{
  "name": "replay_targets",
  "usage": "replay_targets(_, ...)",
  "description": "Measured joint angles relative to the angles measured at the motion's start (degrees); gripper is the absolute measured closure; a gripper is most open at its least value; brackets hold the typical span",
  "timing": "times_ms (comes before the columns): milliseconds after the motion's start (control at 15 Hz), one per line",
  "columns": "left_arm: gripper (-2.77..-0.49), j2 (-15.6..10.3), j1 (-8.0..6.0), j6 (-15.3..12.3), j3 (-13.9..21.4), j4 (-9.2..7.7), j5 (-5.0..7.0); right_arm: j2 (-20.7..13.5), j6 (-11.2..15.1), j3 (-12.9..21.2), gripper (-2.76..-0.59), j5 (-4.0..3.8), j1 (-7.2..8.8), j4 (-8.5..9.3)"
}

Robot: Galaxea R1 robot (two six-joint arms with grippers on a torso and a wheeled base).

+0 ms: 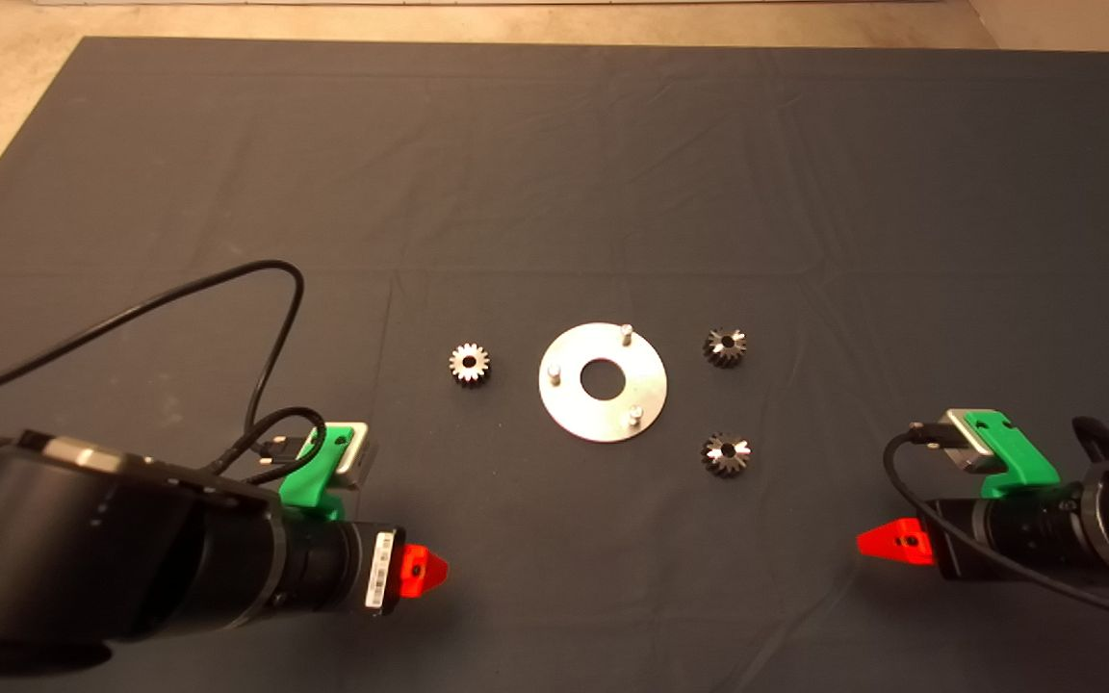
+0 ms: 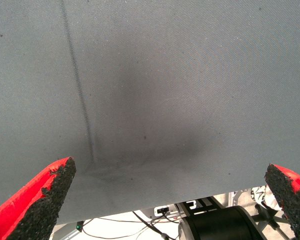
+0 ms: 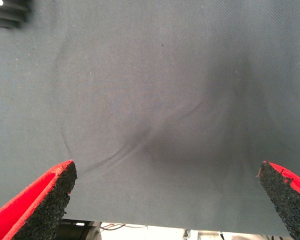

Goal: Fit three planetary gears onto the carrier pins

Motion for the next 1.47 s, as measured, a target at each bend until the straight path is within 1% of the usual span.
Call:
replay_targets(333, -2.76, 0.07, 0.0, 0.0, 0.0, 0.0, 0.0, 0.08, -0.02, 0.0, -2.73, 0.0, 0.0, 0.0)
replay_targets(400, -2.76, 0.13, 0.0, 0.0, 0.0, 0.0, 0.0, 0.41, -0.02, 0.0, -2.73, -0.13, 0.02, -0.02)
replay_targets(467, -2.76, 0.17, -0.01, 0.0, 0.0, 0.0, 0.0, 1.07, -0.02, 0.0, -2.73, -0.13, 0.02, 0.0)
replay_targets(733, -2.76, 0.29, 0.0, 0.0, 0.0, 0.0, 0.0, 5.64, -0.05, -0.09, -2.73, -0.07, 0.11, 0.0)
replay_targets(867, -2.76, 0.35, 0.0, 0.0, 0.0, 0.0, 0.0, 7.5, -0.05, -0.62, -2.73, 0.02, 0.66, 0.0)
replay_targets(1000, -2.76, 0.46, 0.0, 0.0, 0.02, 0.0, 0.0, 9.61, -0.07, -2.28, -2.73, -0.09, 1.18, 0.0)
replay_targets(1267, -2.76, 0.55, -0.01, 0.0, 0.02, 0.0, 0.0, 14.38, -0.21, -7.0, -2.73, -0.07, 1.34, 0.01)
replay_targets(1467, -2.76, 0.79, 0.0, 0.0, 0.02, 0.0, -0.01, 17.94, -1.21, -10.98, -2.73, -0.11, 1.34, 0.01)
